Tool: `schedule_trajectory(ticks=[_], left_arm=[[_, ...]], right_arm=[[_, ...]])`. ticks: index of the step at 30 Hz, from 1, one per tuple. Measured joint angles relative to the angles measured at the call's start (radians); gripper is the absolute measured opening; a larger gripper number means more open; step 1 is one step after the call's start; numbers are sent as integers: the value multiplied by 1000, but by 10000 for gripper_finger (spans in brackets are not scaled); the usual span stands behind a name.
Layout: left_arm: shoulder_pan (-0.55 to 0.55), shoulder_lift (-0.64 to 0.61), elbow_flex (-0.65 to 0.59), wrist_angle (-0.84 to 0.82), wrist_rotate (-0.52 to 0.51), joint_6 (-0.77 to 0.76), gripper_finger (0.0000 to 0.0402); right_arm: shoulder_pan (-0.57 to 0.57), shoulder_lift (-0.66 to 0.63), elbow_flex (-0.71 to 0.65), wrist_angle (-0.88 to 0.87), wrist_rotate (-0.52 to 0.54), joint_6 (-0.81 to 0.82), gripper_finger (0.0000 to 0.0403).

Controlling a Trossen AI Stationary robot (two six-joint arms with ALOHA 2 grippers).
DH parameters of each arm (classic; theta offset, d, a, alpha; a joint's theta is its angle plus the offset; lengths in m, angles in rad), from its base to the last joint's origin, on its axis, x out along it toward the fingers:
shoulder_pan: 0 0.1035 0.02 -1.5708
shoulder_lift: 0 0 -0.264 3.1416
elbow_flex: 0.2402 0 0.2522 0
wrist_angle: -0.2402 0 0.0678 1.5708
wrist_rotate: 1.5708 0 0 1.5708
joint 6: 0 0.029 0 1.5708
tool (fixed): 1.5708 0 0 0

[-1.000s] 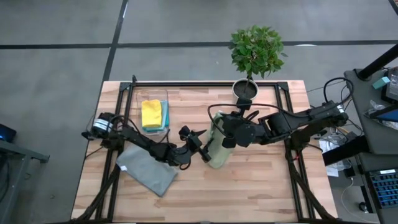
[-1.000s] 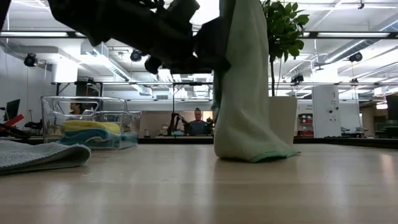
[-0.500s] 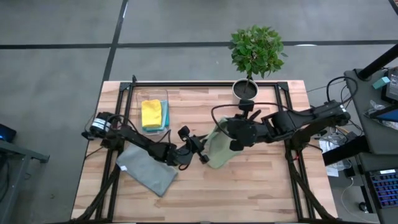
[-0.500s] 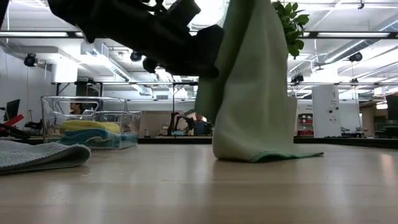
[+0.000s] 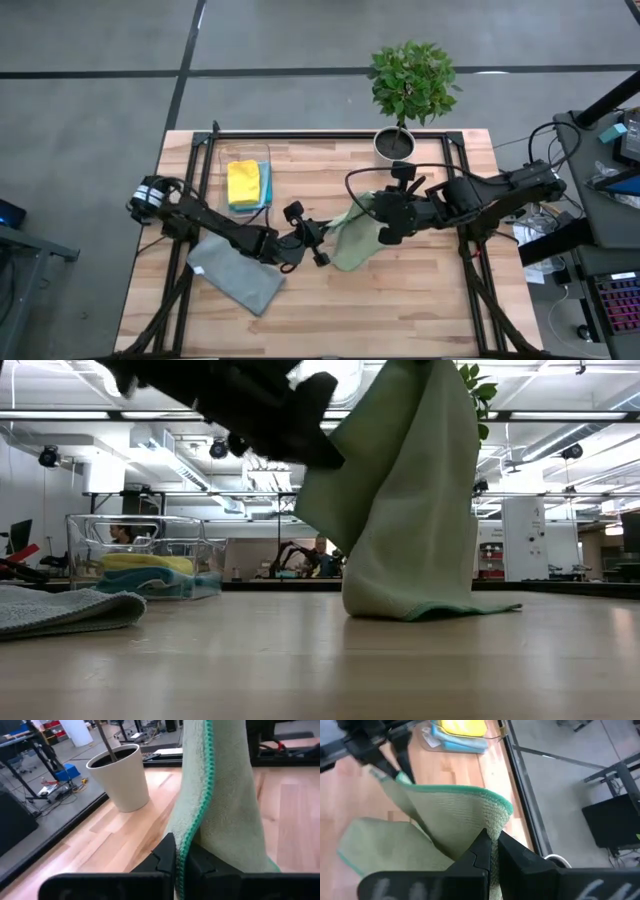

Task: Fold microfiber towels
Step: Fold the light green microfiber towel

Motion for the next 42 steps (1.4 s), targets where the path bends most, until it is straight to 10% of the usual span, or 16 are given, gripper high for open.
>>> schedule_trajectory(ticks=[16, 32, 42], left_arm=[[-15, -472, 258, -634, 275, 179, 0], [387, -517, 525, -1002, 546, 420, 0], [139, -473, 384, -1015, 500, 321, 0]], right_arm=[[64, -124, 28, 41, -52, -80, 9], [-119, -131, 40, 218, 84, -431, 9], [41, -155, 25, 7, -73, -96, 9]])
